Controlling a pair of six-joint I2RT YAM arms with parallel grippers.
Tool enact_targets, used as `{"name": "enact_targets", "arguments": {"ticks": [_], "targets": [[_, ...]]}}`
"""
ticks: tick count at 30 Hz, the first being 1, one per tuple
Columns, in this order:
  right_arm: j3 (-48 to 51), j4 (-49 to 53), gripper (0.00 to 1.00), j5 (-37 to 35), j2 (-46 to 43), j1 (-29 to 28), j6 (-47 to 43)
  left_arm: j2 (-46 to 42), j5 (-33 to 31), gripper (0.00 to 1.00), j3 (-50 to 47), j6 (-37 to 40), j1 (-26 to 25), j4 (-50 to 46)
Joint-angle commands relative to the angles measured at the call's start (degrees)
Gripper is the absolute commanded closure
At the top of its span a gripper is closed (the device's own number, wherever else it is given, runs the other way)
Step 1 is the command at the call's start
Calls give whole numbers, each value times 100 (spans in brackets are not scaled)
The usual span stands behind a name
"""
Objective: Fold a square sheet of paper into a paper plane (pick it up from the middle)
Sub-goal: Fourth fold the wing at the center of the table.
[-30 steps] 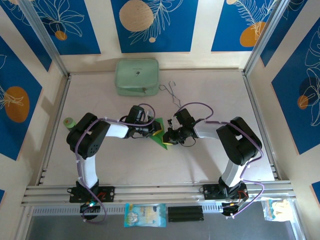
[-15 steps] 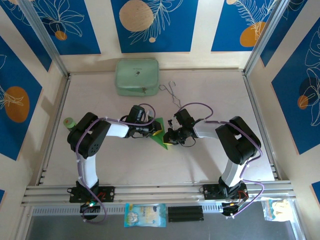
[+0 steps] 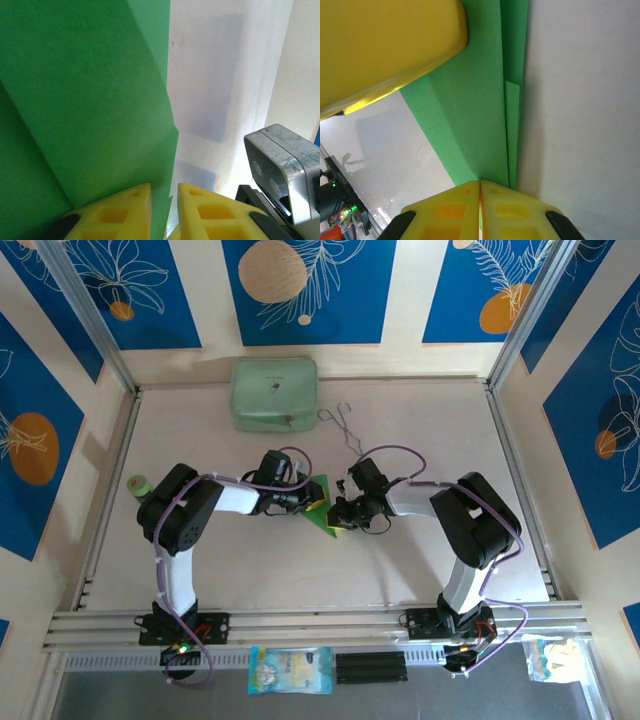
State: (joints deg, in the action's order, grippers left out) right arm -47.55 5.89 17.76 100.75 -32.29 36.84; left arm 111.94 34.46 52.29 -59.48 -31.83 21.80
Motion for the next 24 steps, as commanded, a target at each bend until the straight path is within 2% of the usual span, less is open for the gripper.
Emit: {"name": "enact_targets", "arguments": {"ticks": [1, 10, 15, 24], "targets": [[-44, 363, 90, -201, 128, -25, -89, 135, 22, 77, 103, 165, 5, -96], [-73, 704, 90, -291, 185, -9, -347, -152, 48, 75, 149, 224, 24, -152], [-143, 1110, 90, -8, 181, 84, -920, -444, -152, 74, 276, 708, 89, -695], [-179, 1344, 90, 210, 118, 291, -1302, -285, -133, 76, 437, 974, 134, -893]]}}
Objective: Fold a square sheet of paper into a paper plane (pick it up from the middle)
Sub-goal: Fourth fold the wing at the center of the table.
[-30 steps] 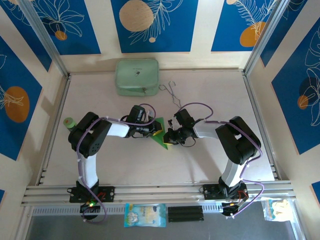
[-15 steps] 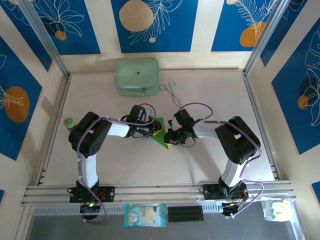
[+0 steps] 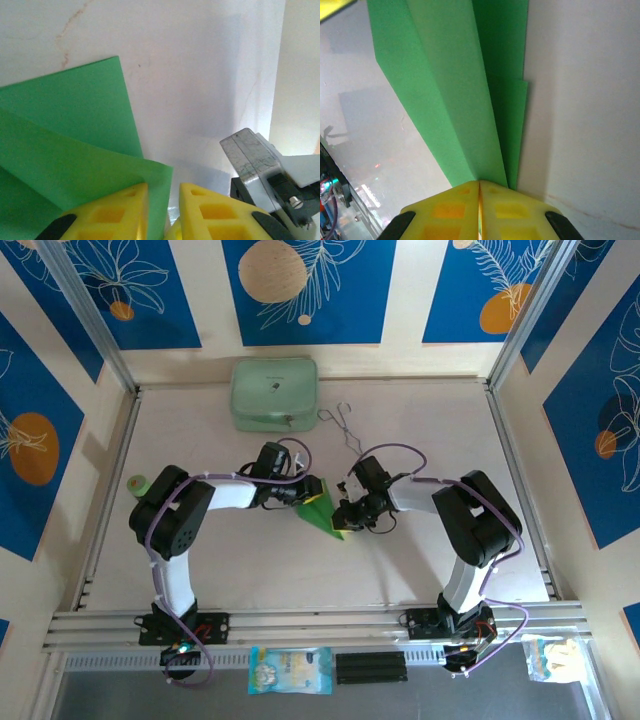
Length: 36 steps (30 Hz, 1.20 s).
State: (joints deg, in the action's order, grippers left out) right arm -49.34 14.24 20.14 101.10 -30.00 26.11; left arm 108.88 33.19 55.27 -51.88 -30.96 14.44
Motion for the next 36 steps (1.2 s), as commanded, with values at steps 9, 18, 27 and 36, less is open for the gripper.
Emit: {"name": "enact_targets", "arguments": {"ticks": [9, 18, 27, 36], "targets": [[-36, 553, 90, 3, 128, 91, -255, 260, 68, 77, 234, 187, 46, -46], [-32, 562, 90, 21, 111, 113, -233, 411, -35, 77, 257, 187, 46, -141], [-204, 448, 90, 365, -267, 74, 36, 499, -267, 78, 248, 217, 46, -456], [-551, 264, 90, 114, -236, -195, 441, 561, -463, 79, 309, 274, 42, -919]]}}
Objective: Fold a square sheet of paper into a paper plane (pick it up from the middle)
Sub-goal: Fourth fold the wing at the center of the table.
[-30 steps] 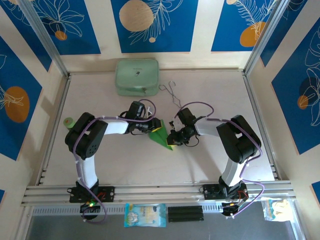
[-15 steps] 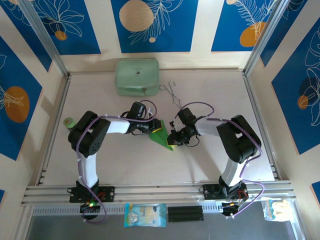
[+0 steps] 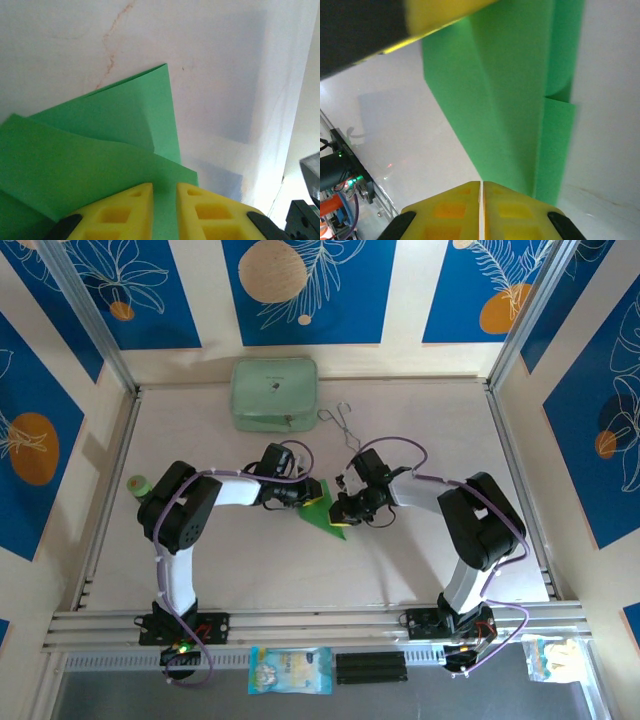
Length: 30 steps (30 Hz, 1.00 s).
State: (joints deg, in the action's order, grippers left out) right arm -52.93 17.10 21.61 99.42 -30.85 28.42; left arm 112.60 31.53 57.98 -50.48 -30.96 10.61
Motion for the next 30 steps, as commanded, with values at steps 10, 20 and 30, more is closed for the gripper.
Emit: {"name": "enact_targets", "arguments": {"ticks": [10, 20, 30], "targets": [[-281, -64, 90, -556, 291, -170, 427, 246, -320, 79, 74, 146, 37, -662], [-97, 27, 92, -760, 620, -141, 436, 91, -210, 79, 242, 282, 37, -801], [98, 56, 93, -811, 720, -53, 445, -502, 89, 78, 256, 302, -58, -560]]}}
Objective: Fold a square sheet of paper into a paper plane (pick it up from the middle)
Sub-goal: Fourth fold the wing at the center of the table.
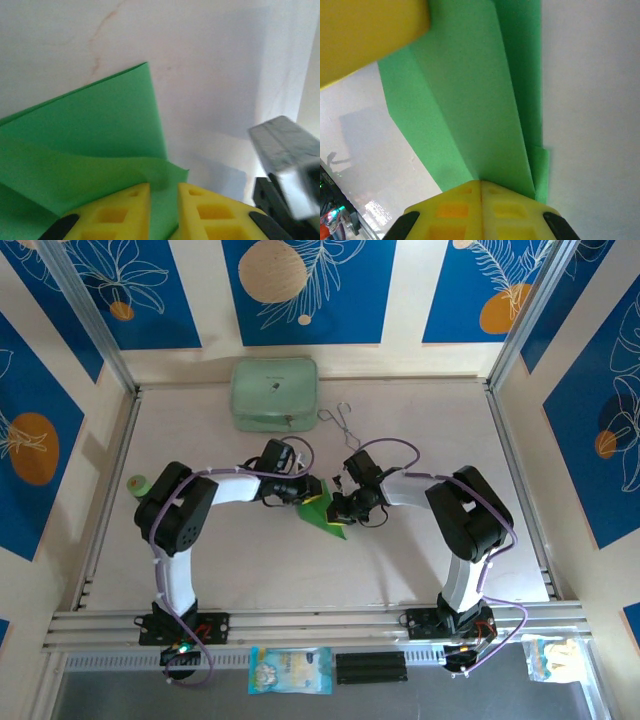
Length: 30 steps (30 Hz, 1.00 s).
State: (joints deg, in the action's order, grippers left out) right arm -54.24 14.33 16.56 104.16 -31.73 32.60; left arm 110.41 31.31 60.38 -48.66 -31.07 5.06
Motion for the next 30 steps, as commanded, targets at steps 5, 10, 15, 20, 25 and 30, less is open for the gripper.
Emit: {"name": "enact_targets", "arguments": {"ticks": [5, 10, 15, 20, 25, 30], "targets": [[216, 316, 93, -228, 260, 57, 10, -184, 22, 82, -98, 29, -197, 35], [187, 304, 94, -131, 245, 58, 1, 12, -50, 84, -149, -84, -247, 66], [159, 308, 94, -67, 248, 70, -25, 185, -155, 85, -185, -83, -259, 64], [184, 323, 94, 83, 160, 93, -8, 320, -370, 86, -202, -44, -246, -103], [284, 424, 93, 278, -121, 142, 36, 376, -625, 87, -288, -4, -214, -298], [450, 636, 91, 333, -451, 155, 51, 419, -692, 88, -364, -11, -190, -333]]}}
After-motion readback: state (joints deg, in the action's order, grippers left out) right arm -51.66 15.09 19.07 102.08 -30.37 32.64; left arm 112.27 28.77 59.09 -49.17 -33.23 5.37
